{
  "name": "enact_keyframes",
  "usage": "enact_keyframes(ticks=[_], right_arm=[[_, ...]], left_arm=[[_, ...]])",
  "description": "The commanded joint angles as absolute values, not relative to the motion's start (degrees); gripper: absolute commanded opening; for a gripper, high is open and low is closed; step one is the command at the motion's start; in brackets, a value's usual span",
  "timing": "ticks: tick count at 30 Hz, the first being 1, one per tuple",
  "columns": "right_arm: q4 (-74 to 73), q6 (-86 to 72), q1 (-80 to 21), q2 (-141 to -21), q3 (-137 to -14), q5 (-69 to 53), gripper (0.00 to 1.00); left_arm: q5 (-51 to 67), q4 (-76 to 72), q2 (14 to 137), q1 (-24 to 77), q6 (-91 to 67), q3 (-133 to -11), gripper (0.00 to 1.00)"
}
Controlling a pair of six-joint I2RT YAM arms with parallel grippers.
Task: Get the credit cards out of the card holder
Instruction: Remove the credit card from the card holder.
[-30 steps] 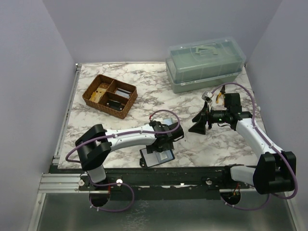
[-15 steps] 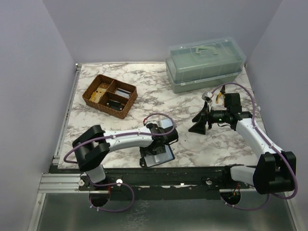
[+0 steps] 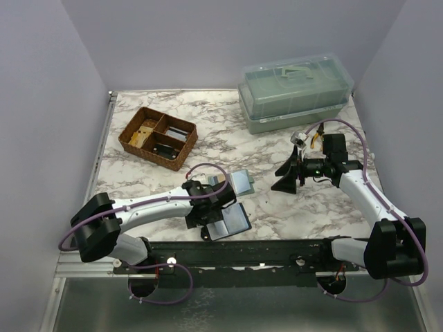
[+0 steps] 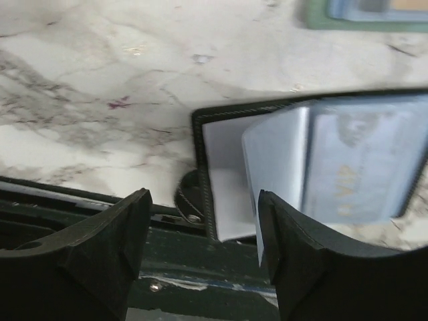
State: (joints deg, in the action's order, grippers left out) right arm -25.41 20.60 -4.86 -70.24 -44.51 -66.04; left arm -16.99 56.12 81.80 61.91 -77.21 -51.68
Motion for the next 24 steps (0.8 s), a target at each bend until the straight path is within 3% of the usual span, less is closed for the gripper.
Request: enact_keyframes(ticks=[1, 3, 5, 7, 14, 19, 24], right_arm=[[-25.1, 19.4, -4.9, -70.7, -43.3, -74.0, 0.95], [-22.7, 15.5, -6.4, -72.5, -42.9, -78.8, 0.94], [-21.8, 13.1, -10.6, -75.6, -43.1, -79.9, 0.92], [-18.5, 8.4, -15.5, -79.0, -42.7, -77.3, 0.89], [-4.8, -9.6, -24.0, -86.5, -40.1, -66.2, 0.82], [-2.9, -12.7, -32.1, -90.3, -40.7, -59.1, 0.79], [-6.2, -12.3, -33.1, -94.5, -43.6, -50.7, 0.66]], left_arm=[[-10.5, 46.1, 76.7, 59.8, -68.2, -49.9, 0.71], [-5.2, 40.0, 74.8, 57.0, -66.4, -45.9, 0.66], [-1.6, 36.8, 73.4, 54.6, -66.8, -42.0, 0.52], [-0.4, 34.8, 72.4, 53.7, -67.6, -39.0, 0.48], [-0.1, 29.2, 71.5, 53.2, -69.2, -34.4, 0.47], [0.6, 27.2, 73.2, 52.8, -68.9, -34.2, 0.47], [2.4, 24.3, 74.6, 52.7, -69.3, -33.1, 0.47]])
